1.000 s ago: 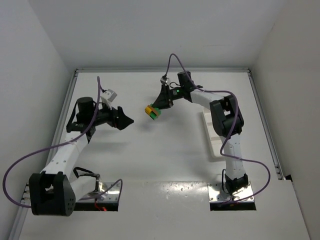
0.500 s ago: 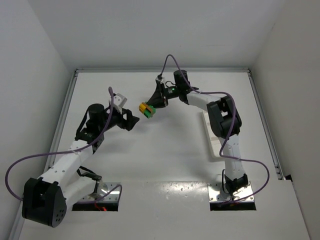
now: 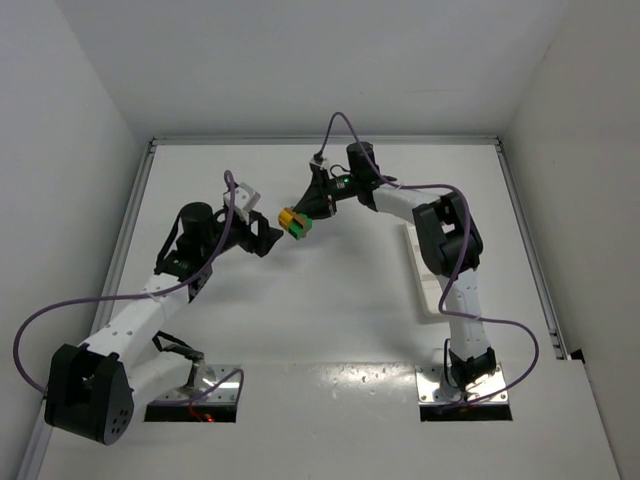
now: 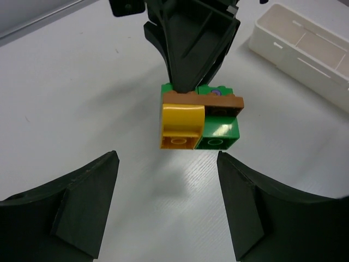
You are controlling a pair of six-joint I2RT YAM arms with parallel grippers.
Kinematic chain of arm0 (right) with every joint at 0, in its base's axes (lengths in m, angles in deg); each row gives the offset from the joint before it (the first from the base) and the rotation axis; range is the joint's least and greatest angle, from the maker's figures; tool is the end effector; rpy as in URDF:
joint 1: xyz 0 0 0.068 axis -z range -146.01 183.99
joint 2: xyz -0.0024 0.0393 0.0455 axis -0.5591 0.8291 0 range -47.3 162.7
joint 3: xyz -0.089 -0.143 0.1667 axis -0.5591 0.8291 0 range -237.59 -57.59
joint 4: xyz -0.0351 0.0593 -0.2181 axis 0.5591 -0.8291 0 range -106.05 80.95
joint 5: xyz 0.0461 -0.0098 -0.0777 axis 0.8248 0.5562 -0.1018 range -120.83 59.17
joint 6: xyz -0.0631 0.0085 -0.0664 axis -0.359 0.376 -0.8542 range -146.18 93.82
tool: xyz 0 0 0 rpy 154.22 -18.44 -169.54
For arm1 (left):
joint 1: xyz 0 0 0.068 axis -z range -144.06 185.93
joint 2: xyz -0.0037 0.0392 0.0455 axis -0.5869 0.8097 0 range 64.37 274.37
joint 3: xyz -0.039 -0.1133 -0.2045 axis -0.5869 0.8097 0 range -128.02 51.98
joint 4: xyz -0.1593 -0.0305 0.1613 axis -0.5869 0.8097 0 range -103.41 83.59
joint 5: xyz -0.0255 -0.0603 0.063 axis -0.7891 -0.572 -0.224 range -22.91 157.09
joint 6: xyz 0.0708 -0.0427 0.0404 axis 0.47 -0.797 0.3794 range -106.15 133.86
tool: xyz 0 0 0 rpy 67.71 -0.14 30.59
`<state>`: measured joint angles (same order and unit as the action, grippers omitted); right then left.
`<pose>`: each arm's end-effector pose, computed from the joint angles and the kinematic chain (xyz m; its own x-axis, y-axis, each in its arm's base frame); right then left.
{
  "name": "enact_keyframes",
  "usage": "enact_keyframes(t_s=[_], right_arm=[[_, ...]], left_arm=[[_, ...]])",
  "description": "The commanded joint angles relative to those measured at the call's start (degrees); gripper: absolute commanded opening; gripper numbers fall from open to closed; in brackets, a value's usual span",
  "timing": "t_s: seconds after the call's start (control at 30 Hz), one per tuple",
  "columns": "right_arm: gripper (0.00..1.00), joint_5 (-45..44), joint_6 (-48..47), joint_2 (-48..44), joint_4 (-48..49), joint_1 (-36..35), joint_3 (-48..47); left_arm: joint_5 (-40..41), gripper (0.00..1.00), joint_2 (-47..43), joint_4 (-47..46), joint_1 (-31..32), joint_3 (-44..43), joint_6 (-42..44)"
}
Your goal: Sort the legos into containers by color
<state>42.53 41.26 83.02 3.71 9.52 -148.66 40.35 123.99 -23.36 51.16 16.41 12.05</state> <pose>0.3808 0.2603 0.1565 -0.9861 -0.1583 0.0513 0.0299 0.1344 0.9905 0.2455 -0.1054 0.2425 -0.2556 0.0404 -0.9659 0.6479 0.7487 -0.1401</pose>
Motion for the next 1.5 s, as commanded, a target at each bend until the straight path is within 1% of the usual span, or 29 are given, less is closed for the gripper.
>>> enact_keyframes(t_s=[0.0,0.5,0.57,0.63,0.73,0.87,0.9,0.97,1.0,1.07,1.1,1.2,1.47], right_arm=[[0.00,1.52,1.47,-1.12,2.63,-1.20,-1.66],[0.00,1.52,2.08,-0.60,3.33,-2.78,-2.71],[0.00,1.52,2.08,-0.60,3.86,-2.78,-2.71],[0.00,1.52,2.08,-0.60,3.86,-3.30,-2.71],[0.00,1.52,2.60,-0.60,3.86,-3.30,-2.19],[0.00,2.05,2.61,-1.12,4.47,-3.30,-0.95],[0.00,2.05,2.61,-1.12,4.47,-3.30,-0.95],[0.00,2.05,3.14,-1.12,4.47,-3.30,-0.95],[0.00,2.05,3.14,-1.12,4.47,-3.30,-0.43],[0.00,2.05,3.14,-1.12,4.47,-3.30,-0.43],[0.00,2.05,3.14,-1.12,4.47,-3.30,0.09],[0.00,1.52,3.14,-1.12,4.47,-1.46,0.63],[0.00,0.99,0.68,-1.65,3.15,3.54,-0.08]], left_arm=[[-1.91,0.79,0.68,-3.40,1.29,-3.36,1.80],[-0.86,0.79,3.49,-3.93,2.35,-5.03,1.19],[-0.33,0.76,3.49,-3.93,2.35,-5.03,1.19],[-0.33,0.76,4.01,-3.93,2.35,-5.03,1.19],[0.28,0.71,4.02,-4.46,2.35,-5.03,1.19],[1.42,0.59,4.02,-4.99,2.35,-5.03,1.19],[1.43,0.52,4.02,-4.99,2.35,-5.03,1.19],[1.43,0.43,4.02,-4.99,2.35,-5.03,0.67],[1.43,0.29,4.02,-4.99,2.35,-5.03,0.66],[2.65,0.13,4.02,-4.99,2.35,-5.03,0.66],[2.66,0.01,3.41,-4.99,2.35,-4.51,0.05],[3.89,0.00,2.61,-2.54,2.35,-3.98,0.05],[3.89,0.00,-4.23,2.13,2.35,0.59,0.05]])
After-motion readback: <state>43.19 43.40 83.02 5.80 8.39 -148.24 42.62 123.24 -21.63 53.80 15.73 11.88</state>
